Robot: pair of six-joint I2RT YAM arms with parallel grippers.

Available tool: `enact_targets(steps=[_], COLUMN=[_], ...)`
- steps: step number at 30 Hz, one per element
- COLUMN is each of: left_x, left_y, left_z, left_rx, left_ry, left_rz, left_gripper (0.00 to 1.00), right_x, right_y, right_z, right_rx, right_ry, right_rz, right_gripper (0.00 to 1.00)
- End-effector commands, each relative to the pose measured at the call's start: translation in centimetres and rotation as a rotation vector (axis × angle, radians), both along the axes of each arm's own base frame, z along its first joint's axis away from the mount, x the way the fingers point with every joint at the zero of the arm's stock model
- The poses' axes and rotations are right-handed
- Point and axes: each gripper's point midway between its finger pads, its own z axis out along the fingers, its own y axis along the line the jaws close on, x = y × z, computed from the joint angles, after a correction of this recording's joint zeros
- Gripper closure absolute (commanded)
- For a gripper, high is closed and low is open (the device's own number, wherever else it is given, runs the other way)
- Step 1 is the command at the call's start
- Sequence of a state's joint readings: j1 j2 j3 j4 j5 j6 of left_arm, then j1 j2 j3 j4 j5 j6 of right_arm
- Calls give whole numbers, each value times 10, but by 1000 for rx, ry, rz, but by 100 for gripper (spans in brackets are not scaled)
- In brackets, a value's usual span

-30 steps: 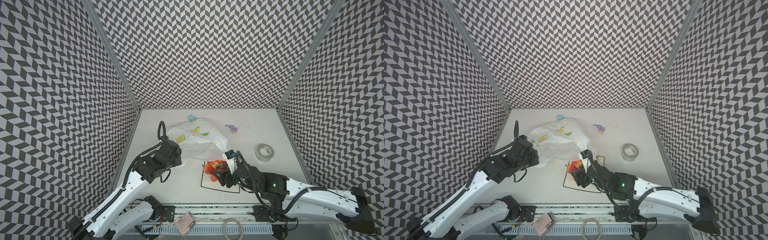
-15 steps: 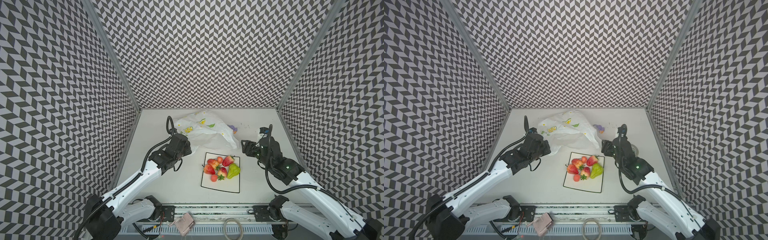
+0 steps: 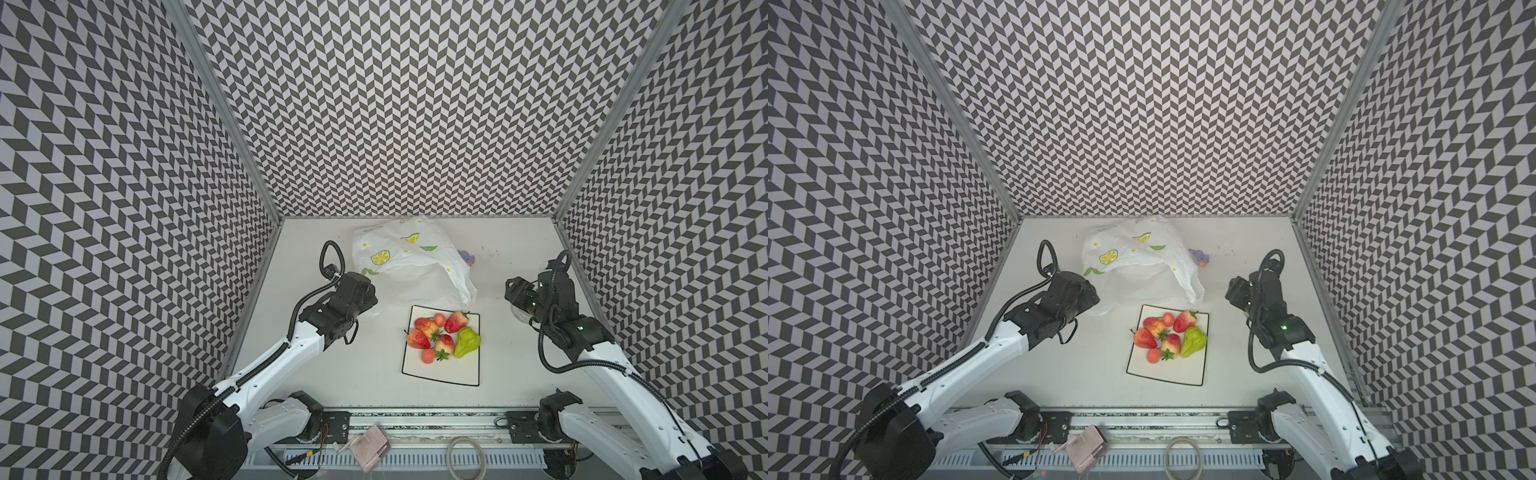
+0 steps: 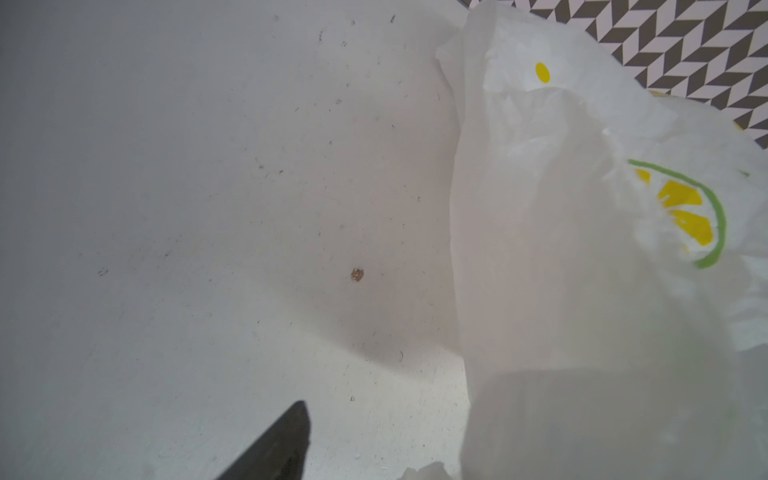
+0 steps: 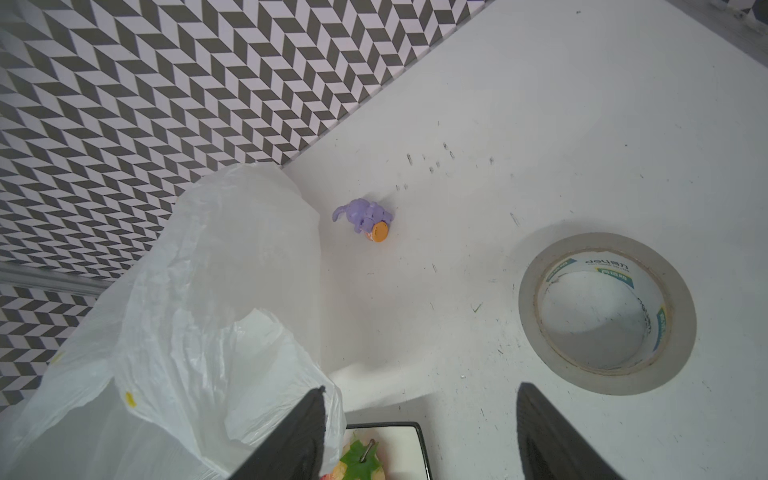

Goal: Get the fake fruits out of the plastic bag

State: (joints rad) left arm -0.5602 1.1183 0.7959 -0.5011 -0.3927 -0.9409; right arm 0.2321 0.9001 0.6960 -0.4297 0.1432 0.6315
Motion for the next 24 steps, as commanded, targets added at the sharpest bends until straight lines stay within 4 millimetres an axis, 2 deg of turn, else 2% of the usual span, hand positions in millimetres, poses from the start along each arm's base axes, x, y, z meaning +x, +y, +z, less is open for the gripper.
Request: enact_targets(steps=[1,4,7,9,11,13,16,21,24], left_x=[-2,-8,-8,0,16,31,45,54,56], left_y=[15,32,62,83,112,138,168,174,176], left_z=[29,67,106,121,126,116,82,44,29], left_rx=[40,89,175,226,248,267,333,527,574], left_ry=[-47,-122,-222,-264,-286,-297,-292,-368,-410], left_rz=[47,77,140,180,234,279,335,262,238], left_gripper=[0,0,0,0,0,0,1,0,0], right_x=[7,5,7,12,19,24,30,47,65], right_y=[-13,-33,-52,-61,-71,-83,-91,-84,-77], right_z=[5,7,11,11,4,-9,-25,-7,-10], right_rx=[24,-3,-54,-93,-151,-215,-311,-453,-483], right_ry=[-52,-102,-166,-202,-218,-220,-254,-413,-443], right_rz=[-61,-143,-213,-239,-265,-312,-312,-211,-137], right_gripper=[29,28,27,27,26,25,24,20,17])
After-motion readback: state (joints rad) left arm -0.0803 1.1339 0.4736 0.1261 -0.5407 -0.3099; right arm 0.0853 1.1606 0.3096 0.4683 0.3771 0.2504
